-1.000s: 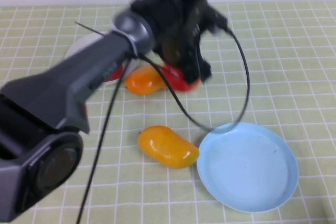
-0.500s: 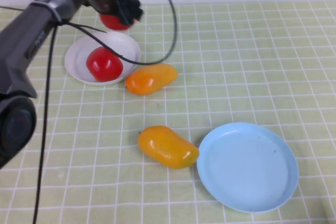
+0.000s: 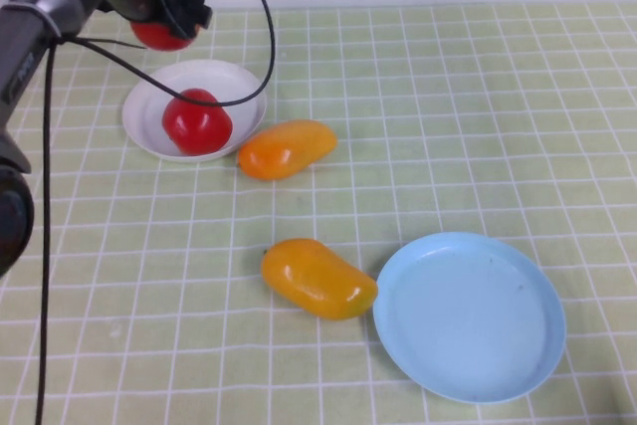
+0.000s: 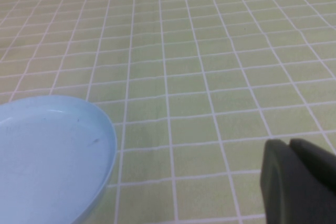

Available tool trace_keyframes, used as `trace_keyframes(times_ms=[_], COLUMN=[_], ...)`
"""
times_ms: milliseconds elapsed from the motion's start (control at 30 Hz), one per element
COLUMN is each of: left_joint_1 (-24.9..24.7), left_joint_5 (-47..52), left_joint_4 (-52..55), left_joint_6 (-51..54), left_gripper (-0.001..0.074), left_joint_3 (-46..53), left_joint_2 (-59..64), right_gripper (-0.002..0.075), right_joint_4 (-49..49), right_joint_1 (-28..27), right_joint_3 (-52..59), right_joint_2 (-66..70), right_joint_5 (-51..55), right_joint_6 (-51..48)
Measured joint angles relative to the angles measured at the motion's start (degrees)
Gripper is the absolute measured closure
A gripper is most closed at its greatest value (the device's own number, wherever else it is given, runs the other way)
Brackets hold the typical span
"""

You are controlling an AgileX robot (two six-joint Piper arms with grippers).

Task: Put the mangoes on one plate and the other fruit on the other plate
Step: Put one type of fruit in the left plate

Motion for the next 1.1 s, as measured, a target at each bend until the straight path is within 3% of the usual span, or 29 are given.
trace_keyframes(times_ms=[867, 1100], left_joint_1=[3.15, 3.15], left_joint_5=[3.19, 4.39], left_joint_4=[-5.44, -7.84], left_joint_6=[-1.2, -0.17], left_gripper=[0.0174, 0.0068], left_joint_3=[0.0, 0.0], left_joint_2=[5.75, 5.75], right_gripper=[0.0741, 0.0741], right_joint_4=[0.0, 0.0], right_joint_1=[0.0, 0.0], right_joint_3=[0.0, 0.0], right_joint_2=[0.0, 0.0], right_joint_5=[0.0, 0.0], right_joint_6=[0.0, 0.0])
